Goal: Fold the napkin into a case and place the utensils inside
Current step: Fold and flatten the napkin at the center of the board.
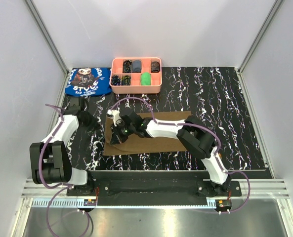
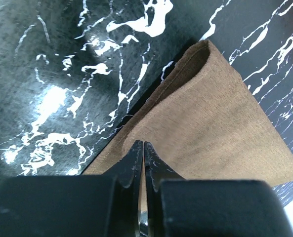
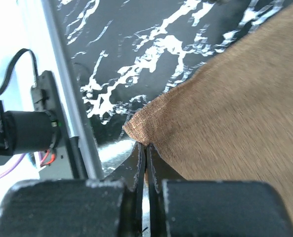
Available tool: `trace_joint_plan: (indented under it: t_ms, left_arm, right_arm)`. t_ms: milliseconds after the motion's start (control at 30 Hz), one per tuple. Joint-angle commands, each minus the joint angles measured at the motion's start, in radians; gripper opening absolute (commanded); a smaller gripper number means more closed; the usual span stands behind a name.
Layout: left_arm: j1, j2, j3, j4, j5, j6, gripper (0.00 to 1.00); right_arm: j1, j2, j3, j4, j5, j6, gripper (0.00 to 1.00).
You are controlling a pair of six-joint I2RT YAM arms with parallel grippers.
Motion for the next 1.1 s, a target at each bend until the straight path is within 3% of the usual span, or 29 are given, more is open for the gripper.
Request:
trace_joint_plan:
  t_ms: [0, 133, 233, 267, 367, 400, 500, 633, 800, 967, 1067]
  left_arm:
    - [0.031, -0.063, 0.004, -0.002, 0.011, 0.035, 0.06]
    - [0.052, -0.101, -0.005, -0.024, 0.01, 0.052, 0.08]
    - [0.062, -0.119, 0.0, -0.033, 0.032, 0.061, 0.11]
    - [0.062, -0.128, 0.0, -0.034, 0.041, 0.066, 0.12]
    - [0.06, -0.165, -0.02, -0.036, 0.089, 0.074, 0.14]
    - [0.06, -0.179, -0.041, -0.036, 0.101, 0.077, 0.15]
    - [0.043, -0.234, -0.097, -0.031, 0.144, 0.089, 0.19]
    - [-0.012, -0.273, -0.163, -0.036, 0.167, 0.083, 0.19]
    - [-0.204, -0.273, -0.233, -0.036, 0.066, 0.003, 0.17]
    - [-0.261, -0.282, -0.327, -0.03, -0.014, -0.073, 0.12]
    - [-0.261, -0.305, -0.371, -0.015, -0.043, -0.1, 0.13]
  right_arm:
    - [0.006, 0.068, 0.097, -0.043, -0.164, 0.03, 0.0]
    - [0.006, 0.141, 0.145, -0.103, -0.25, 0.044, 0.06]
    - [0.006, 0.146, 0.146, -0.092, -0.29, 0.062, 0.2]
    - [0.003, 0.143, 0.151, -0.091, -0.298, 0.077, 0.36]
    - [-0.017, 0.09, 0.131, -0.092, -0.301, 0.114, 0.41]
    - [-0.029, 0.064, 0.113, -0.088, -0.298, 0.125, 0.52]
    - [-0.088, -0.059, 0.018, -0.078, -0.281, 0.175, 0.64]
    - [-0.218, -0.272, -0.213, -0.098, -0.153, 0.266, 0.64]
    - [-0.438, -0.476, -0.484, -0.231, 0.018, 0.378, 0.57]
    - [-0.508, -0.641, -0.625, -0.436, 0.252, 0.36, 0.5]
    - [-0.542, -0.705, -0.697, -0.462, 0.344, 0.383, 0.46]
